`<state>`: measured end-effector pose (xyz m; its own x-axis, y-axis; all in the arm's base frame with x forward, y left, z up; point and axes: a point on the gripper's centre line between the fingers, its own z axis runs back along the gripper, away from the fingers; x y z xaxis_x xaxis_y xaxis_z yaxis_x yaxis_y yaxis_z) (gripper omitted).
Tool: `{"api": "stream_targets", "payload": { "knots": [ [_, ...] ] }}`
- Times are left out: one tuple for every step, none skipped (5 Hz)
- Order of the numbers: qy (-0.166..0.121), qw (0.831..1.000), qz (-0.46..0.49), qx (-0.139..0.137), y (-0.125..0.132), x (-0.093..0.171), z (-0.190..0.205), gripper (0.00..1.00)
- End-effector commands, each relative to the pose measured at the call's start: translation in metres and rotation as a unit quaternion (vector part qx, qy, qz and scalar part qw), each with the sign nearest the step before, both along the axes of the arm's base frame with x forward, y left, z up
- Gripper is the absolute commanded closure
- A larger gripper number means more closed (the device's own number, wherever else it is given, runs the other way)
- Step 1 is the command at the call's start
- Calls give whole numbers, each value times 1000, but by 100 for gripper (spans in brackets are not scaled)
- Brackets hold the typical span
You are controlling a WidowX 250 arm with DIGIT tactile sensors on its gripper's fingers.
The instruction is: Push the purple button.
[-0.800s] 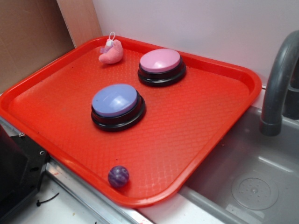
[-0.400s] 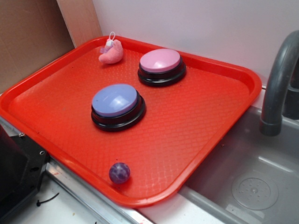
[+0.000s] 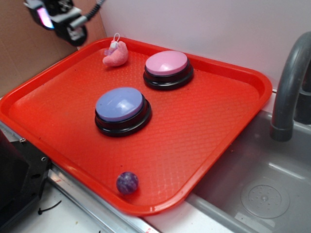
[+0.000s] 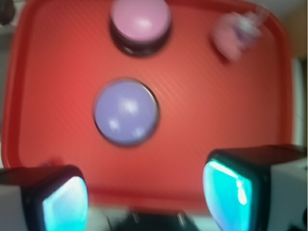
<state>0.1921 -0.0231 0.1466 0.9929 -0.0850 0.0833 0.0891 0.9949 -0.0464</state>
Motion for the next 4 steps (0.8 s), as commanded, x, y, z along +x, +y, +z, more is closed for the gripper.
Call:
{"api": "stream_targets", "payload": {
  "knots": [
    [-17, 999, -42, 22, -20, 35, -46, 0],
    [-19, 998, -63, 5, -27, 34, -63, 0],
    [-27, 998, -56, -17, -15, 29, -79, 0],
    [-7, 999, -53, -4, -11, 30, -89, 0]
  ]
}}
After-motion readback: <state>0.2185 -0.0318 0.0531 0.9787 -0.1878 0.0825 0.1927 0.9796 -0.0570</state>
